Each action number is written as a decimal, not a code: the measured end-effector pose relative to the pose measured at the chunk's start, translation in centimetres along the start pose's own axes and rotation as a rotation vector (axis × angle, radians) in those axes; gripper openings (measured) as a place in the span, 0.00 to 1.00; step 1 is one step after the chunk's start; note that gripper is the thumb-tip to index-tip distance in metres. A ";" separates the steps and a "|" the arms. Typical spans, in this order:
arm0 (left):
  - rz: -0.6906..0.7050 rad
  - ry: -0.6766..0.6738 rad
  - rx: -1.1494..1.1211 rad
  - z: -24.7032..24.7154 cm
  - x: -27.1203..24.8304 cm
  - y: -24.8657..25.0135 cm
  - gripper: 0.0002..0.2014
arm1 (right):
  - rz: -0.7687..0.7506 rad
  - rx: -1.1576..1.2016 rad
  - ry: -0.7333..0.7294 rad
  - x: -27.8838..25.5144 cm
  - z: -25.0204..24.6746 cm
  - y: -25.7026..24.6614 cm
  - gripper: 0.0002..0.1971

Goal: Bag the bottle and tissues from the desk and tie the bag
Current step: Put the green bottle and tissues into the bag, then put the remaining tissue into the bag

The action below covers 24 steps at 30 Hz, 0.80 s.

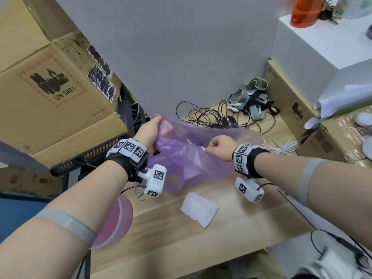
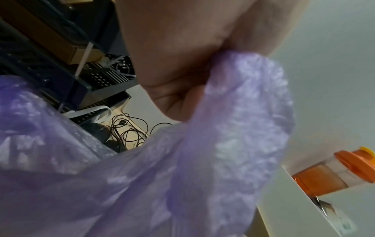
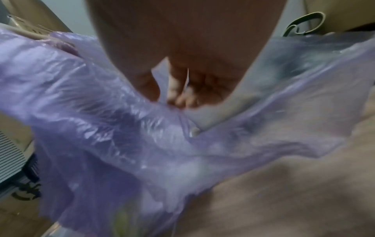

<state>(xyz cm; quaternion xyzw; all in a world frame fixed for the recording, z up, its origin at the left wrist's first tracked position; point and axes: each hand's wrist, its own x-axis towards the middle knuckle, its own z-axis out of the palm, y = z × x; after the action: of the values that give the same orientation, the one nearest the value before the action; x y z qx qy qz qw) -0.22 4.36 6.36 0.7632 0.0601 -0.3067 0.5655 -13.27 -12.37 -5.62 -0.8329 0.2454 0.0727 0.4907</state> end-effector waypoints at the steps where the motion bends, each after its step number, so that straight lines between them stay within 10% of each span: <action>1: 0.018 0.041 -0.014 -0.4 0.3 0.0 0.13 | -0.036 0.003 0.120 -0.4 -0.2 0.5 0.12; 4: 0.020 0.115 -0.095 -1.5 1.0 0.2 0.13 | -0.199 -0.204 0.258 -2.7 -0.5 1.5 0.17; 8: -0.007 0.105 -0.160 -2.0 1.3 0.0 0.13 | -0.470 -0.587 -0.160 -5.7 3.3 2.8 0.10; 14: -0.075 -0.008 -0.069 -2.1 0.8 -1.0 0.13 | -0.285 -0.853 -0.690 -6.0 11.5 7.2 0.22; 24: -0.053 0.003 0.195 -3.0 0.5 -2.1 0.21 | -0.111 -0.838 -0.678 -5.4 9.4 8.4 0.11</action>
<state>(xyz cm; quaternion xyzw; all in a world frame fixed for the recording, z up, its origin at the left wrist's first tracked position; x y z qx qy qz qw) 0.43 7.72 4.85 0.8132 0.0512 -0.3249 0.4802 -20.84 -5.85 -15.02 -0.8988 -0.0213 0.4030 0.1714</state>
